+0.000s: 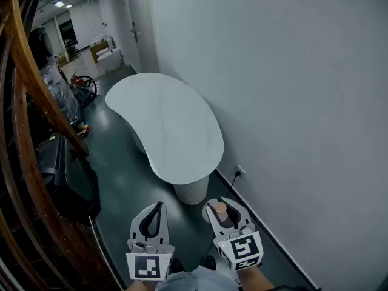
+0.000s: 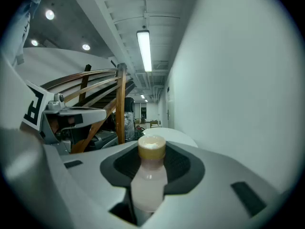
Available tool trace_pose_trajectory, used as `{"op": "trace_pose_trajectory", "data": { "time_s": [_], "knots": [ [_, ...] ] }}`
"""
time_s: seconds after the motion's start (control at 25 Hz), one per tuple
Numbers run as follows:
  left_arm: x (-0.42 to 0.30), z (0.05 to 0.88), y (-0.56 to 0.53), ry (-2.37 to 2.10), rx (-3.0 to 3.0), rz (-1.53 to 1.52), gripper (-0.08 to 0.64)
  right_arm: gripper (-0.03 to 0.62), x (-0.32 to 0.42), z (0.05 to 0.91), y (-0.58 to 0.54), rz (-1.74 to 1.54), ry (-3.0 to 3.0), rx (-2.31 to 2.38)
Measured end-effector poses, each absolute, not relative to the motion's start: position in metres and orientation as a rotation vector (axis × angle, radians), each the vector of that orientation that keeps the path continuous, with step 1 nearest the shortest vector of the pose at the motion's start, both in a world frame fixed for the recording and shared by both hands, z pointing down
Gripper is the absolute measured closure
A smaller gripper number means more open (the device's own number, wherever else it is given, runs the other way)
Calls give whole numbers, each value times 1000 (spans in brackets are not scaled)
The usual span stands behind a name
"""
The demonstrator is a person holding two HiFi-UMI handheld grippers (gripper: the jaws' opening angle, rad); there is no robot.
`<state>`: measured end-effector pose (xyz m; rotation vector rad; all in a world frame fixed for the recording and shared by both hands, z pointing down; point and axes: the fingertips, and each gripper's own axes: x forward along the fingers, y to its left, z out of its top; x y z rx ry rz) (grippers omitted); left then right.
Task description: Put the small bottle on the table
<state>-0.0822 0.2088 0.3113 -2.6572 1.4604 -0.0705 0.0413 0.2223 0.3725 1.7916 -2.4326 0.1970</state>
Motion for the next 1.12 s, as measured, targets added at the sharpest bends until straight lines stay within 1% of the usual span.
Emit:
{"op": "trace_pose_trajectory", "data": {
  "time_s": [0.48,0.68,0.92,1.12],
  "knots": [
    [-56,316,219,1525,-2610,-98,560,471,66,377,228,213,-2506,1702],
    [-55,326,219,1573,-2594,-151,560,471,70,383,219,240,-2526,1670],
    [-62,327,192,1639,-2585,-149,560,471,71,386,193,243,-2531,1646],
    [-68,333,149,1636,-2594,-138,560,471,69,390,154,242,-2509,1669]
  ]
}}
